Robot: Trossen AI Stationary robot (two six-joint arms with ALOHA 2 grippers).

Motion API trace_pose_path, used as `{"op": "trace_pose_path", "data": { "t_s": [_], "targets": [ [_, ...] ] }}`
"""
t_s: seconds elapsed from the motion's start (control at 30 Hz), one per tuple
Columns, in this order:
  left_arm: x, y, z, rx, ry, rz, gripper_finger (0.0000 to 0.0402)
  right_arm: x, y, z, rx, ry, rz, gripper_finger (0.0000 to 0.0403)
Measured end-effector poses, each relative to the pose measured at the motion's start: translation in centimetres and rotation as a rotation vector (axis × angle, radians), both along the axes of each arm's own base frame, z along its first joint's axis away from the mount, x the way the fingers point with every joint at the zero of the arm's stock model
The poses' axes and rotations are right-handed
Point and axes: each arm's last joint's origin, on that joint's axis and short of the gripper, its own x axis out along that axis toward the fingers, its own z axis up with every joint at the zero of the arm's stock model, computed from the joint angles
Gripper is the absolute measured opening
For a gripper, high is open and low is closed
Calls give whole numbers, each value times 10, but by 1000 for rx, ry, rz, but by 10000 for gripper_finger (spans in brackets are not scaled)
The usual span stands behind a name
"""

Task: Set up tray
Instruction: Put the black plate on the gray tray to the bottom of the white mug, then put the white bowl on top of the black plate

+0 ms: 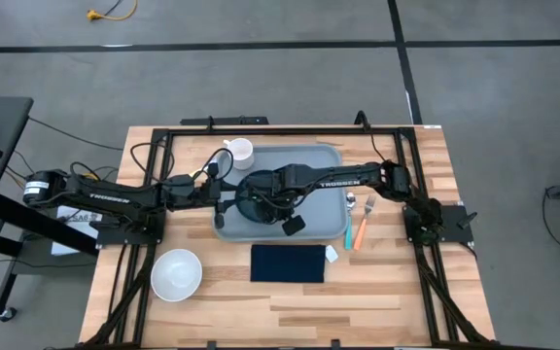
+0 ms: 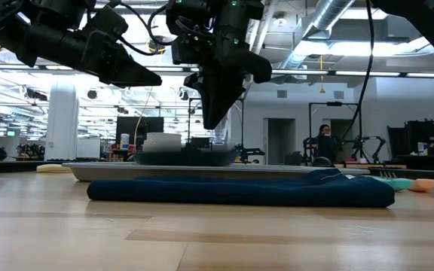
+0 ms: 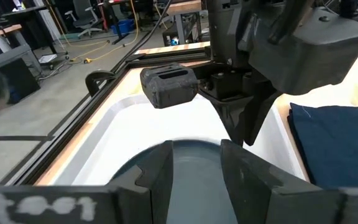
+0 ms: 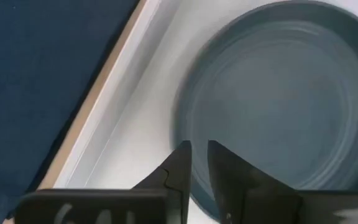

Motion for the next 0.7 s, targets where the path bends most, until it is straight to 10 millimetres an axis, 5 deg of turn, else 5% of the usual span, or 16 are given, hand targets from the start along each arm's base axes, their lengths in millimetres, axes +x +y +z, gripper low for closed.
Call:
{"op": "trace_pose_path", "data": {
  "t_s": [0.37, 0.7],
  "targets": [
    [0, 0, 0, 0, 1, 0, 123, 0, 0, 1, -15, -2, 2, 91],
    [-1, 0, -3, -20, 23, 2, 123, -37, -22, 22, 23, 223, -236, 91]
  ]
}}
